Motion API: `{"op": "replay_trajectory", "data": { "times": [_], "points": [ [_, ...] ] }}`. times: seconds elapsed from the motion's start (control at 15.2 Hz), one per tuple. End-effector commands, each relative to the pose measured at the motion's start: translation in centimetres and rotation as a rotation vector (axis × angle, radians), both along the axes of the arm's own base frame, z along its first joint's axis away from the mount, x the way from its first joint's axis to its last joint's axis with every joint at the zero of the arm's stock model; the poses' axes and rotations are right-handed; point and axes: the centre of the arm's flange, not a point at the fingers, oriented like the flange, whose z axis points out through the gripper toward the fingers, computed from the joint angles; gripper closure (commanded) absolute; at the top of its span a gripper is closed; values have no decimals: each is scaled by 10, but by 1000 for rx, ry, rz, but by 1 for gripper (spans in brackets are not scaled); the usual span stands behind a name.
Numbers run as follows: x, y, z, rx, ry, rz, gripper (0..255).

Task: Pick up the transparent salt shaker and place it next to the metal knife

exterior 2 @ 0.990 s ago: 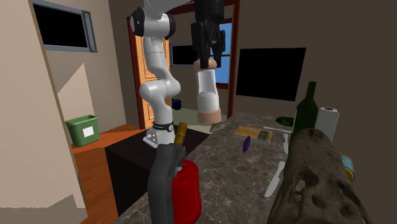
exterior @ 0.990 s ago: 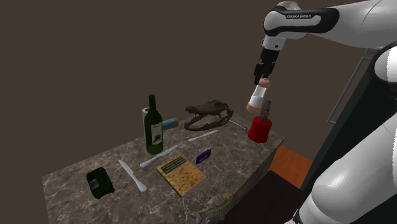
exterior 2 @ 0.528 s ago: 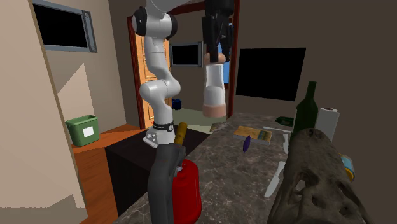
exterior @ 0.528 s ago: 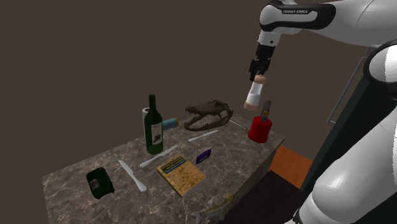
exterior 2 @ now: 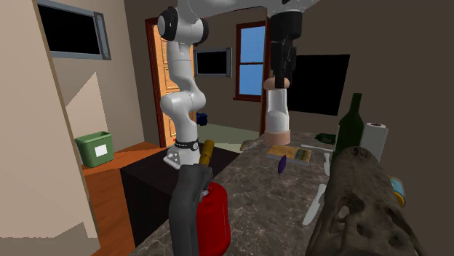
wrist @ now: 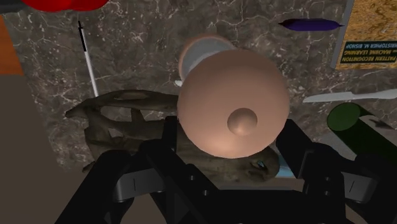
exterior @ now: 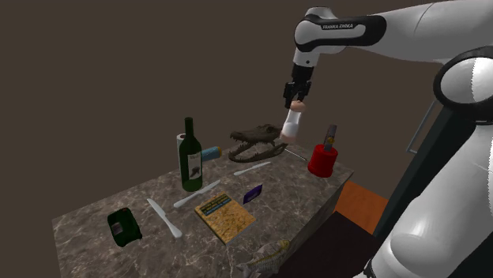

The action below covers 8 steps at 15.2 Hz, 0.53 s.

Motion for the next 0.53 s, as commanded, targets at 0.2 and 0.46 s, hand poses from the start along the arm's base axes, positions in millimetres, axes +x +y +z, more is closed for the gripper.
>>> {"op": "replay_trajectory", "data": {
  "times": [0.2,0.46],
  "points": [
    [37,51,-22,0,-1,-1,255],
    [67,89,-41,0,-1,-1,255]
  ]
}}
